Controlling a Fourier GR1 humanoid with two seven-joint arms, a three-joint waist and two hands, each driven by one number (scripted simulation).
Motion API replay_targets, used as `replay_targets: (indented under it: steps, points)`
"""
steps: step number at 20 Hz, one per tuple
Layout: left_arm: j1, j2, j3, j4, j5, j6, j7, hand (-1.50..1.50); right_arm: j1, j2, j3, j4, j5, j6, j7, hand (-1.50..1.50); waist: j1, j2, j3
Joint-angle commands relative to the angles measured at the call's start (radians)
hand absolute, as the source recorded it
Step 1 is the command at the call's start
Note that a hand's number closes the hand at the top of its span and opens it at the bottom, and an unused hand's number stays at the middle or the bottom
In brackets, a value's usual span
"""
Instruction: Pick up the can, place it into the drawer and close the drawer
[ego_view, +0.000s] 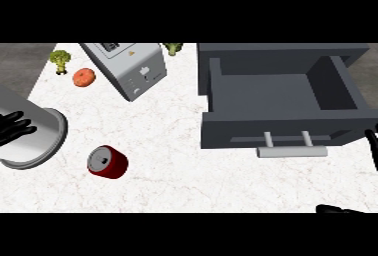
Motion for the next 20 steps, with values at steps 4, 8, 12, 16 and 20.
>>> replay_targets:
  steps: [4,8,12,16,20]
  points:
    - [-0.072,0.082,-0.026,0.190,0.143,-0.164,0.019,-1.50,0.078,-0.046,-0.102,-0.037,-0.105,0.093,-0.017,-1.50,0.002,-0.001,0.001]
    - [-0.071,0.115,-0.072,0.233,0.216,-0.185,0.062,-1.50,0.127,-0.037,-0.145,0.029,-0.144,0.149,-0.086,-1.50,0.005,-0.001,0.001]
    - [-0.149,0.183,-0.232,0.236,0.417,-0.055,0.179,-1.50,0.098,-0.041,-0.145,0.004,-0.134,0.146,-0.069,-1.50,0.001,0.000,0.002]
    - [-0.196,0.141,-0.262,0.299,0.417,-0.077,0.215,-1.50,0.146,-0.060,-0.217,0.005,-0.221,0.206,-0.083,-1.50,-0.012,0.002,0.001]
    - [-0.152,0.136,-0.287,0.237,0.436,-0.048,0.255,-1.50,0.156,-0.053,-0.229,0.003,-0.214,0.226,-0.092,-1.50,0.005,-0.001,0.001]
